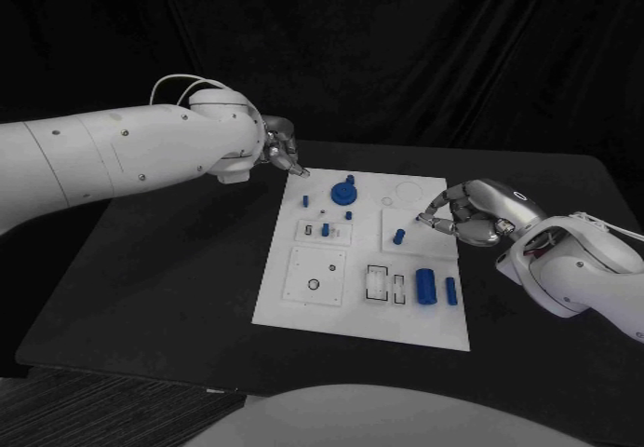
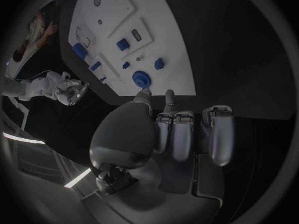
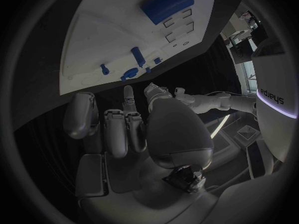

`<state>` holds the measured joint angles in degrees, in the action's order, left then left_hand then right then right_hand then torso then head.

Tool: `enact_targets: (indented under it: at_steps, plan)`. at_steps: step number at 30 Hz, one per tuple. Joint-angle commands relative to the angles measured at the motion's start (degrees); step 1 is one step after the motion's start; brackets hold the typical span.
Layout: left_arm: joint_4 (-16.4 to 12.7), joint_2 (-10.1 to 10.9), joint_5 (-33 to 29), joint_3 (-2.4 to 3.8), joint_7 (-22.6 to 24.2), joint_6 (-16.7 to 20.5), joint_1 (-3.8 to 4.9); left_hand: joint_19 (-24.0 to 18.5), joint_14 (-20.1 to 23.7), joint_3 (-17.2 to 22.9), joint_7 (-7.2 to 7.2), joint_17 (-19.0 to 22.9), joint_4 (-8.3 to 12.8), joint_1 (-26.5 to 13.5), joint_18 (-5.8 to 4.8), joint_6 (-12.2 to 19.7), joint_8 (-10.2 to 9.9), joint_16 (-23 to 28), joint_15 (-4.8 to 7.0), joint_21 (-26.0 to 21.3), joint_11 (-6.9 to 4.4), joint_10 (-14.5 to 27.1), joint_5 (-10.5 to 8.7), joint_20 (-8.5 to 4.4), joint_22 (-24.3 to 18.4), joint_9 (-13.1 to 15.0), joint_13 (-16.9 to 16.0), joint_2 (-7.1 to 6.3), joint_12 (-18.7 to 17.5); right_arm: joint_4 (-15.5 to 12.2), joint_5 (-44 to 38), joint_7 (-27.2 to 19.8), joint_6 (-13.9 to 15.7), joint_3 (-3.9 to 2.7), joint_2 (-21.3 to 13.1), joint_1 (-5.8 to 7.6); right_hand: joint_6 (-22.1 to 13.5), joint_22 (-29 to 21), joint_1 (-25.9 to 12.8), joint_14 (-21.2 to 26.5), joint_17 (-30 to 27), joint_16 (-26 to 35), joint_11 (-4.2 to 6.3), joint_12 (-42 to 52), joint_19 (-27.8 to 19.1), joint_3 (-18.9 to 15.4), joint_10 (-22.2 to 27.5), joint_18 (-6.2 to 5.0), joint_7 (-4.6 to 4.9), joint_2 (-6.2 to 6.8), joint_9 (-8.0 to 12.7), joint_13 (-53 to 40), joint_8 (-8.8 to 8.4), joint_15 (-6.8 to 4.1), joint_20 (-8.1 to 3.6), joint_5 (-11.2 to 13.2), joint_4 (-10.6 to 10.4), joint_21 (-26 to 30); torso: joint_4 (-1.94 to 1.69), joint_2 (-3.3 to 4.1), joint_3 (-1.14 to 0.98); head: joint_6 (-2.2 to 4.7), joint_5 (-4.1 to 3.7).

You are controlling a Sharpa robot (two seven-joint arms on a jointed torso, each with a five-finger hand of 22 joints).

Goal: Assemble the parts on the task board

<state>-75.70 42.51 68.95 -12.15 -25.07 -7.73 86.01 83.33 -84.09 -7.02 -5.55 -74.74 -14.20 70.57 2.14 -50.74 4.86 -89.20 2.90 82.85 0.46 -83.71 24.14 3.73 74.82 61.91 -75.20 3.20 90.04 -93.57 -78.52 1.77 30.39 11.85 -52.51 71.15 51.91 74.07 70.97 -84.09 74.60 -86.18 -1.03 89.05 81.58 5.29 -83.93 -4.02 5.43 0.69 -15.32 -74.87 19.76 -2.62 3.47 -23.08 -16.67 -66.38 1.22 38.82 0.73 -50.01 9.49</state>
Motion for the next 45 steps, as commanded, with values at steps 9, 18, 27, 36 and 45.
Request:
enact_targets:
  at_steps: [9, 18, 27, 36, 45]
  plan:
    - [6.92, -5.39, -11.28, 0.05, -2.12, -15.46, 2.27, 3.36, -5.91, 3.07, -0.08, -15.26, -0.98, 0.30, -0.40, -0.36, -0.49, -0.80, -1.07, -0.54, 0.90, -6.29, -2.95, 0.61, 12.88, -0.91, -14.80, 0.14, -0.04, -0.31, -0.12, 1.32, -0.19, -0.04, 0.37, -0.09, 0.20, 9.83, 0.97, -4.87, 11.24, -0.67, 0.23, 0.95, 0.26, -0.25, -6.07, -0.60, -0.22, 0.07, -0.80, -15.13, 0.99, -0.36, -0.19, -1.36, 0.17, -0.99, 0.22, 0.00, -0.13, 0.01, -0.09]
    - [10.01, -8.60, -11.80, 0.05, -5.31, -19.12, 2.40, 3.61, -5.91, 6.41, 0.34, -15.26, -1.14, 1.21, -0.49, -1.80, -0.84, -0.80, -0.77, 0.02, 0.52, -6.29, 2.33, 0.43, 13.02, -3.39, -14.80, -0.92, -0.04, 0.31, -0.12, 1.14, -0.57, -0.04, 1.27, -0.11, 0.20, 9.85, 0.97, -4.86, 11.21, -0.64, 0.23, 0.95, 0.29, -0.24, -6.07, -0.58, -0.23, 0.07, -0.80, -15.13, 1.00, -0.36, -0.19, -1.37, 0.17, -1.10, 0.38, 0.22, 0.04, 0.01, 0.68]
    - [11.74, -10.32, -11.84, 0.04, -8.14, -20.86, 2.36, 3.53, -5.91, 9.82, 0.87, -15.26, -1.74, 0.39, -0.42, -4.55, -0.94, -0.80, -0.38, -0.28, 0.09, -6.29, -1.61, 0.06, 12.91, -5.89, -14.80, -1.72, -0.04, 0.95, -0.12, 1.04, -0.90, -0.04, 1.89, -0.15, 0.21, 9.83, 1.00, -4.86, 11.20, -0.64, 0.23, 0.95, 0.26, -0.23, -6.07, -0.60, -0.23, 0.08, -0.80, -15.13, 1.00, -0.36, -0.19, -1.39, 0.18, -1.00, 0.60, 0.39, 0.03, 0.01, 0.90]
    - [12.84, -10.94, -11.51, 0.04, -9.25, -21.46, 2.16, 3.46, -5.91, 10.76, 1.23, -15.26, -1.98, -0.42, -0.38, -6.21, -0.71, -0.80, -0.17, -0.47, -0.20, -6.29, -2.46, -0.09, 12.85, -6.59, -14.80, -1.85, -0.04, 1.09, -0.12, 1.15, -1.17, -0.03, 1.88, -0.16, 0.20, 9.82, 1.02, -4.84, 11.16, -0.60, 0.23, 0.95, 0.24, -0.21, -6.07, -0.60, -0.23, 0.07, -0.80, -15.13, 1.00, -0.35, -0.19, -1.44, 0.16, -0.97, 0.66, 0.25, 0.03, 0.01, 1.13]
    - [13.88, -11.49, -11.47, 0.03, -9.57, -21.54, 1.30, 3.58, -5.91, 11.31, 1.94, -15.26, -1.94, -2.95, -0.42, -8.99, -0.50, -0.80, 0.26, -0.28, -0.74, -6.29, -4.67, -0.46, 12.92, -7.58, -14.80, -1.52, -0.04, 0.94, -0.12, 1.19, -1.13, -0.03, 1.65, -0.16, 0.20, 9.82, 1.02, -4.84, 11.16, -0.60, 0.23, 0.95, 0.24, -0.21, -6.07, -0.60, -0.23, 0.07, -0.80, -15.13, 1.00, -0.35, -0.19, -1.44, 0.16, -0.97, 0.67, 0.12, 0.09, 0.01, 0.98]
